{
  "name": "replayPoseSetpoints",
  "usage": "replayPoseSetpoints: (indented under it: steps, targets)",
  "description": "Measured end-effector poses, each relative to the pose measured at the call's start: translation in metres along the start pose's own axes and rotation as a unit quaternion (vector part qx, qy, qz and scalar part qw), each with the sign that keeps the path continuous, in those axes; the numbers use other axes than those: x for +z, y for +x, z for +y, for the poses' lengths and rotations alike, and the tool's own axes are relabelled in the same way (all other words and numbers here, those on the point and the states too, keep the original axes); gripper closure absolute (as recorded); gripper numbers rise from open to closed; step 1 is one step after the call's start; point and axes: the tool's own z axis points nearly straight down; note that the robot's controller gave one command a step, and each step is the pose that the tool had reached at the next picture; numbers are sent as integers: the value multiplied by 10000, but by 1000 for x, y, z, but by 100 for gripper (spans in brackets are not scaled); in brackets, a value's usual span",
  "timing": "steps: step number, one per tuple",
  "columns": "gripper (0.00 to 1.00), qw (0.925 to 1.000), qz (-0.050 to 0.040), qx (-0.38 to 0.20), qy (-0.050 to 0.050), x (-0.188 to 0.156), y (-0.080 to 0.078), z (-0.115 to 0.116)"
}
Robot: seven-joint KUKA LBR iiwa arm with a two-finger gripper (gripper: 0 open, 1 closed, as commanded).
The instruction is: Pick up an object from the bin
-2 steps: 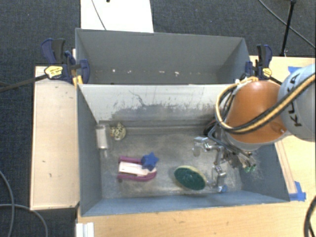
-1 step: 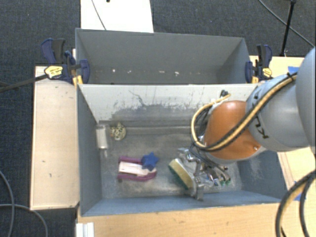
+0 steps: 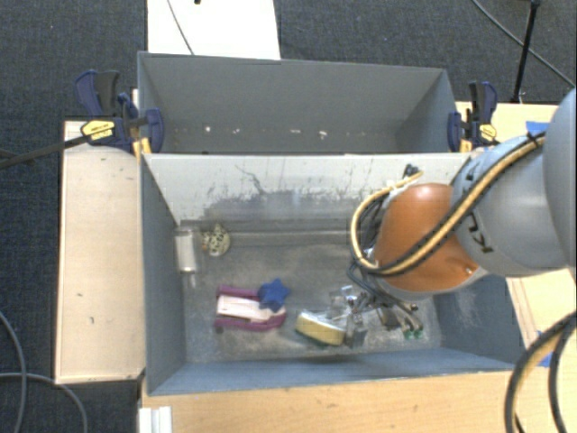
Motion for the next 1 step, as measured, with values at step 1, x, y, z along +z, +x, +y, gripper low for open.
replayPoseSetpoints:
  steps: [1]
  targets:
    - [100, 10000, -47, -45, 9, -148, -68, -2]
